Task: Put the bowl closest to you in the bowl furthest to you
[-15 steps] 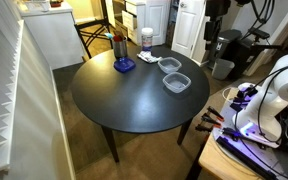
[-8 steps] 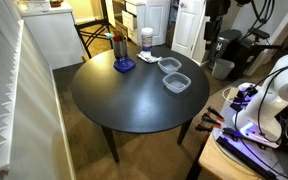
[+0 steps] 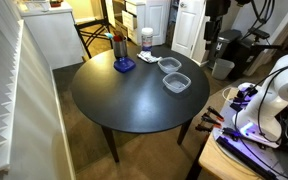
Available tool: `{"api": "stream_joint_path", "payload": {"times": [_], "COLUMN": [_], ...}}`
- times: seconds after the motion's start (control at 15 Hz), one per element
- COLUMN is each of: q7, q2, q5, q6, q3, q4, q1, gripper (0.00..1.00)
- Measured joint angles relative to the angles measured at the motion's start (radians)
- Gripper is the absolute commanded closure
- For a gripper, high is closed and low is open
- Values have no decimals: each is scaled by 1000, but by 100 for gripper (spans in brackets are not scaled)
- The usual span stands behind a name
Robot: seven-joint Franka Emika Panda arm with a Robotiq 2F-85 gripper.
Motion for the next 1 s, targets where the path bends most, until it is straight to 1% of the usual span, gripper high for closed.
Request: {"api": "stream_joint_path", "payload": {"times": [0.6, 0.8, 1.0], "q7": [0, 0, -1], "q2": [0, 15, 68], "q5": [0, 0, 0], "q6": [6, 69, 157], "q3": [-1, -4, -4], "q4": [0, 17, 53], "q1": [0, 0, 0], "gripper": [0, 0, 0]}}
